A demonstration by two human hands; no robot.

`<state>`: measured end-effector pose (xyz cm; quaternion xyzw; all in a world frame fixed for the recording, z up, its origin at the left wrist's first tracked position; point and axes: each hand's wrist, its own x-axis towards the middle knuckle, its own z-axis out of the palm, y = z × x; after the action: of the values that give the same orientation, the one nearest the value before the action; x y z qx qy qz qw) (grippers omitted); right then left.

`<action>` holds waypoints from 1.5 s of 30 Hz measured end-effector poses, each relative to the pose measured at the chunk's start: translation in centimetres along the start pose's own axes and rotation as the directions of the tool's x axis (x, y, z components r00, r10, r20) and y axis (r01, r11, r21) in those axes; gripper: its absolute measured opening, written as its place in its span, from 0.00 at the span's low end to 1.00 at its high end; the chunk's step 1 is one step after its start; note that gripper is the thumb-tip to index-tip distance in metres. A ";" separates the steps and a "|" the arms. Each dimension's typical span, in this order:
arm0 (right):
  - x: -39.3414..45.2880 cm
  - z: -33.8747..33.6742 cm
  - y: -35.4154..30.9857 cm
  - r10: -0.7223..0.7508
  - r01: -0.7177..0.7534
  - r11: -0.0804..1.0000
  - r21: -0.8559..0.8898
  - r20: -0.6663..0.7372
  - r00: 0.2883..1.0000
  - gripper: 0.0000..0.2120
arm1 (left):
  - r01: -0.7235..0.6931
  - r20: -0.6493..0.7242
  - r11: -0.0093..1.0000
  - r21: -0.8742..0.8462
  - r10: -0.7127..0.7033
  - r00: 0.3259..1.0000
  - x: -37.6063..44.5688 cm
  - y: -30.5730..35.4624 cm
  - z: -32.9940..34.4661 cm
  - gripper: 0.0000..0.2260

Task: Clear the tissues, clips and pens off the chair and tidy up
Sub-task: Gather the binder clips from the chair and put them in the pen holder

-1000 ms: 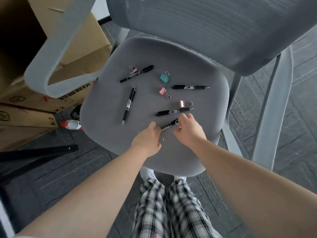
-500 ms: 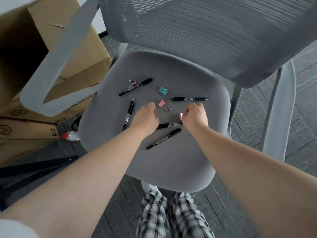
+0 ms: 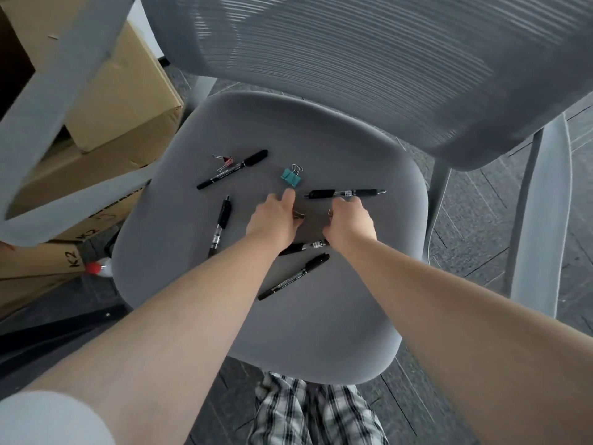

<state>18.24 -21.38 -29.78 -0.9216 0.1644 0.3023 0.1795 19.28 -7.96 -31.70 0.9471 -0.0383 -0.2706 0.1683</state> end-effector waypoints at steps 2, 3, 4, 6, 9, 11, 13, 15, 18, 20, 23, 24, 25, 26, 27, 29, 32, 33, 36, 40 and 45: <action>0.0 0.0 -0.4 0.006 -0.006 0.999 -0.042 0.009 1.000 0.12 | -0.012 0.009 0.999 0.051 0.012 1.000 0.1 -0.1 0.0 0.17; 0.0 0.0 -0.6 0.012 -0.011 0.998 -0.065 0.011 1.000 0.13 | -0.023 0.013 0.997 0.072 0.022 1.000 0.1 -0.1 0.0 0.16; -0.1 0.1 -0.8 0.015 -0.014 0.996 -0.092 0.011 1.000 0.14 | -0.032 0.013 0.996 0.082 0.031 0.999 0.0 -0.1 0.0 0.16; -0.3 0.1 -1.2 0.002 -0.001 0.987 -0.159 0.009 1.000 0.15 | -0.039 0.004 0.996 0.080 0.039 0.999 -0.2 -0.2 -0.2 0.13; -1.0 -0.3 -1.9 -0.058 0.053 0.981 -0.185 -0.021 0.998 0.13 | -0.013 -0.001 1.000 0.023 0.013 1.000 -0.6 -0.3 -0.9 0.06; -1.2 -0.7 -2.6 -0.114 0.107 0.987 -0.122 -0.057 0.992 0.12 | 0.016 -0.010 0.996 -0.091 -0.017 1.000 -0.9 -0.6 -1.9 0.01; -1.0 -1.0 -3.6 -0.164 0.163 0.986 -0.021 -0.089 0.982 0.09 | 0.032 -0.102 0.978 -0.208 -0.054 0.993 -1.0 -1.2 -3.3 0.02; -0.5 -1.2 -4.9 -0.190 0.205 0.974 0.095 -0.144 0.971 0.08 | 0.051 -0.221 0.952 -0.301 -0.122 0.968 -0.7 -2.3 -4.8 0.11; 0.7 -1.3 -6.8 -0.165 0.209 0.957 0.202 -0.215 0.963 0.06 | 0.075 -0.328 0.916 -0.393 -0.216 0.920 0.6 -4.5 -6.9 0.25; 1.3 -1.4 -7.8 -0.142 0.197 0.946 0.258 -0.218 0.966 0.09 | 0.117 -0.321 0.903 -0.414 -0.265 0.909 2.0 -6.1 -7.6 0.27; 2.1 -1.6 -8.8 -0.123 0.167 0.949 0.266 -0.173 0.977 0.15 | 0.198 -0.209 0.906 -0.374 -0.290 0.934 3.5 -7.8 -7.7 0.25; 2.4 -1.4 -9.0 -0.109 0.146 0.956 0.255 -0.154 0.982 0.15 | 0.201 -0.190 0.914 -0.352 -0.280 0.941 3.8 -8.2 -7.4 0.22; 2.8 -1.3 -9.0 -0.091 0.122 0.964 0.238 -0.137 0.986 0.15 | 0.200 -0.188 0.920 -0.337 -0.274 0.943 4.0 -8.4 -7.2 0.20; 3.0 -1.1 -9.1 -0.070 0.095 0.971 0.217 -0.120 0.990 0.14 | 0.193 -0.199 0.924 -0.330 -0.268 0.943 4.1 -8.5 -7.0 0.18; 3.2 -0.9 -9.1 -0.050 0.070 0.979 0.191 -0.104 0.993 0.14 | 0.187 -0.214 0.926 -0.328 -0.266 0.940 4.2 -8.5 -6.8 0.16; 3.5 -0.6 -9.2 -0.020 0.033 0.989 0.142 -0.086 0.996 0.14 | 0.191 -0.229 0.930 -0.315 -0.269 0.935 4.4 -8.2 -6.7 0.14; 3.7 -0.2 -9.2 -0.029 0.040 0.991 0.128 -0.089 0.996 0.16 | 0.186 -0.236 0.941 -0.283 -0.257 0.937 4.4 -8.0 -6.7 0.12; 3.7 -0.2 -9.2 -0.039 0.052 0.990 0.132 -0.094 0.995 0.16 | 0.181 -0.243 0.944 -0.277 -0.251 0.937 4.3 -8.0 -6.7 0.12; 3.5 -0.2 -9.0 -0.064 0.082 0.986 0.143 -0.127 0.990 0.16 | 0.174 -0.284 0.945 -0.277 -0.253 0.925 3.7 -8.1 -7.2 0.13; 2.5 -0.9 -8.6 -0.098 0.123 0.980 0.156 -0.161 0.982 0.14 | 0.170 -0.260 0.946 -0.276 -0.244 0.934 2.5 -8.3 -8.2 0.13; 0.2 -2.9 -8.5 -0.176 0.192 0.975 0.108 -0.142 0.974 0.15 | 0.171 -0.178 0.947 -0.271 -0.224 0.958 -0.6 -8.0 -10.5 0.09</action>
<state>23.33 -15.22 -25.79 -0.9381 0.1079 0.2125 0.2512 24.14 2.79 -25.76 0.9399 0.1096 -0.1891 0.2625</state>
